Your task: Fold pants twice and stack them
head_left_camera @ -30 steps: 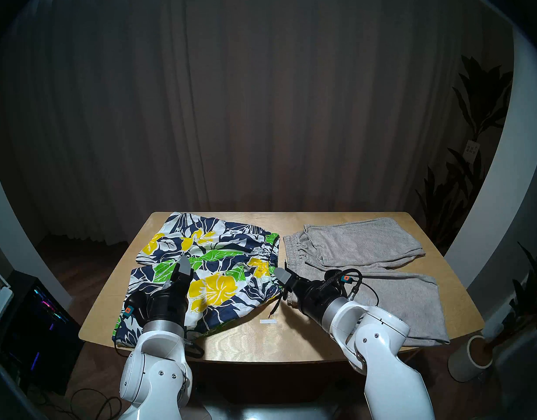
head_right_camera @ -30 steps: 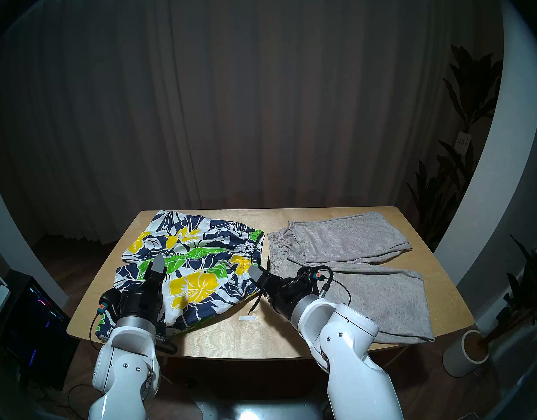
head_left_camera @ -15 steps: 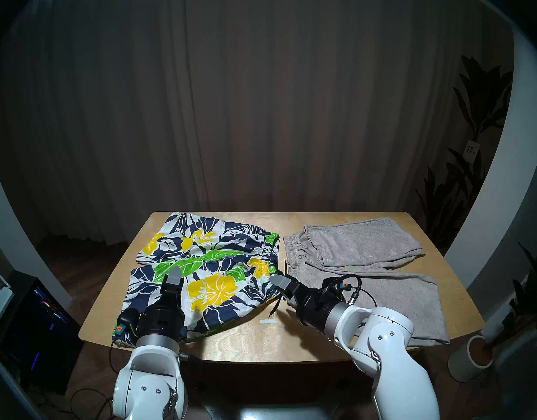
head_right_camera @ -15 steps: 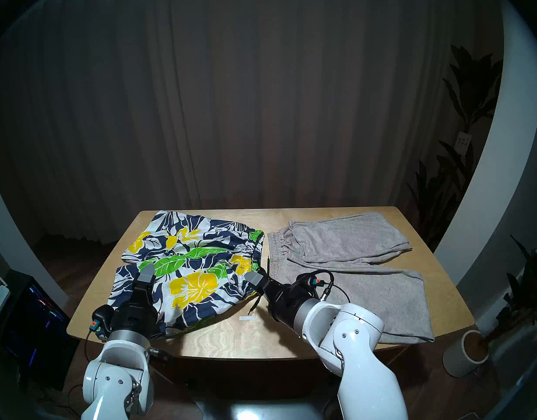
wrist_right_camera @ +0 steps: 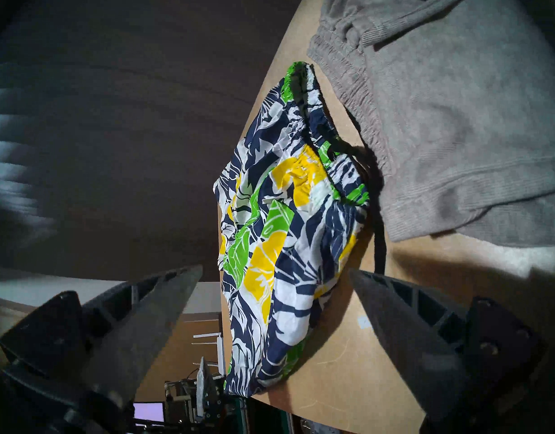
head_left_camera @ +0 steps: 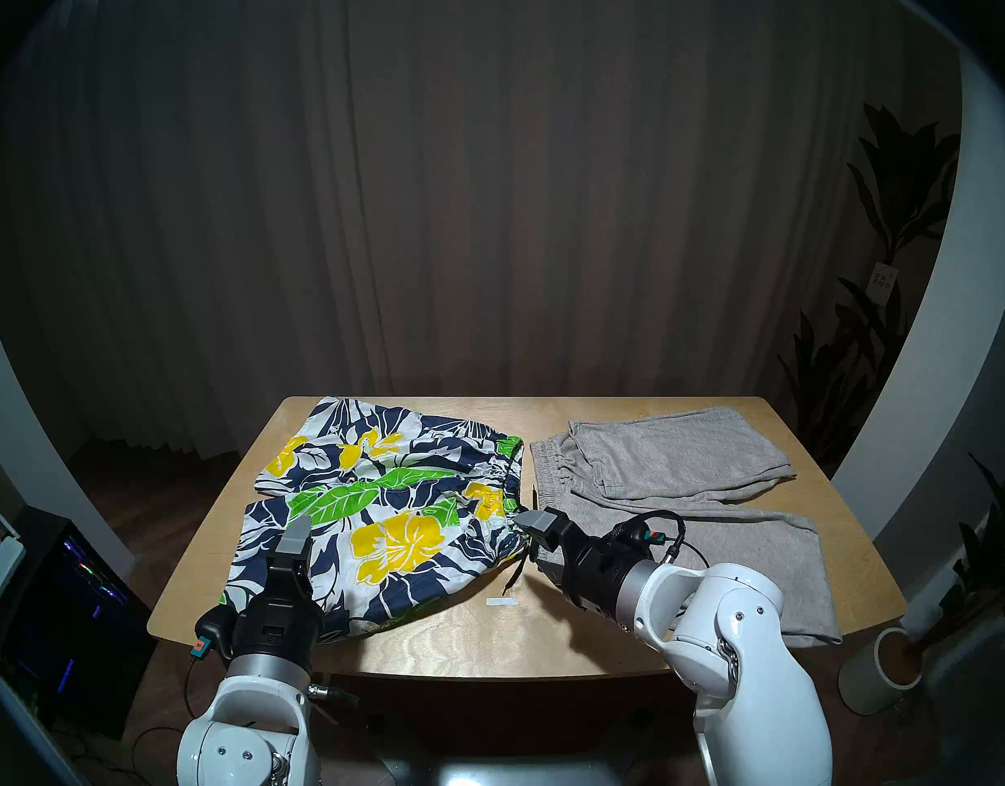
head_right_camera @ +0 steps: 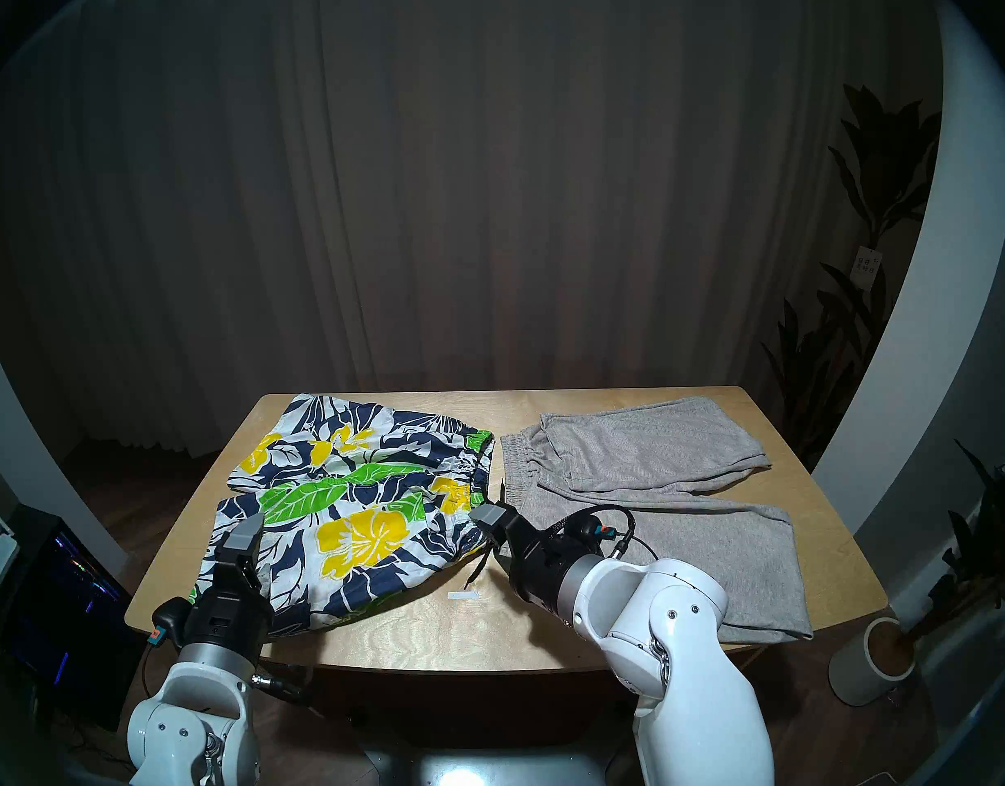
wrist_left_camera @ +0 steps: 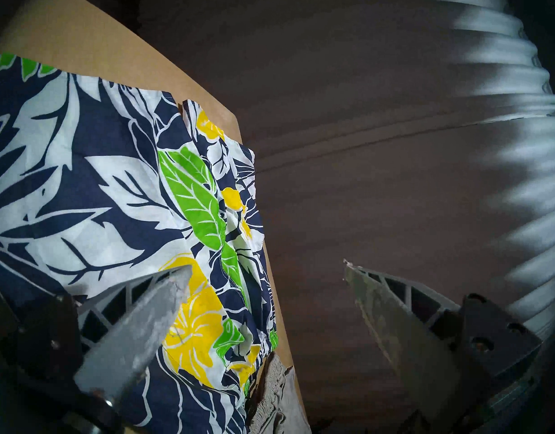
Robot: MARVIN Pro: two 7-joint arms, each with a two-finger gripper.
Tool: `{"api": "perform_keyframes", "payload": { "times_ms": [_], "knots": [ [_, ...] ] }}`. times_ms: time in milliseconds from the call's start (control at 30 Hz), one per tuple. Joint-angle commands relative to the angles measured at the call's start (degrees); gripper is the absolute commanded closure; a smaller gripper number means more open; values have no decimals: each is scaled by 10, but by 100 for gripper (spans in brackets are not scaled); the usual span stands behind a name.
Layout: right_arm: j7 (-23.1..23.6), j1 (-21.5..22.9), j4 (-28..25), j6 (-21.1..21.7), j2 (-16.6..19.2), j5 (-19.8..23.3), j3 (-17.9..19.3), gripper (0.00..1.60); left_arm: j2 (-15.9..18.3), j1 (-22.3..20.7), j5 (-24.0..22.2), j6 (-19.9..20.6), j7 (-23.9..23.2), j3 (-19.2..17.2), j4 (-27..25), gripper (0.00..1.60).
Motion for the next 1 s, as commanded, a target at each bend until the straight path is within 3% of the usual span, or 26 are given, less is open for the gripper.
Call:
{"api": "perform_keyframes", "payload": {
  "times_ms": [0, 167, 233, 333, 600, 967],
  "knots": [
    [-46, -17, -26, -60, 3, 79, -16, 0, 13, 33, -28, 24, -33, -14, -14, 0],
    [-90, -17, -29, -126, 7, 121, -26, 0, 26, 67, -37, 46, -44, -28, -28, 0],
    [-99, -13, -26, -126, 5, 127, -23, 0, 24, 72, -41, 48, -44, -31, -27, 0],
    [-128, -2, -21, -162, 7, 150, -31, 0, 24, 80, -51, 55, -48, -38, -24, 0],
    [-202, 38, -16, -250, 23, 199, -73, 0, 27, 100, -77, 77, -70, -45, -10, 0],
    [-259, 73, -1, -361, 37, 201, -119, 0, 8, 101, -99, 73, -54, -46, 24, 0]
  ]
}}
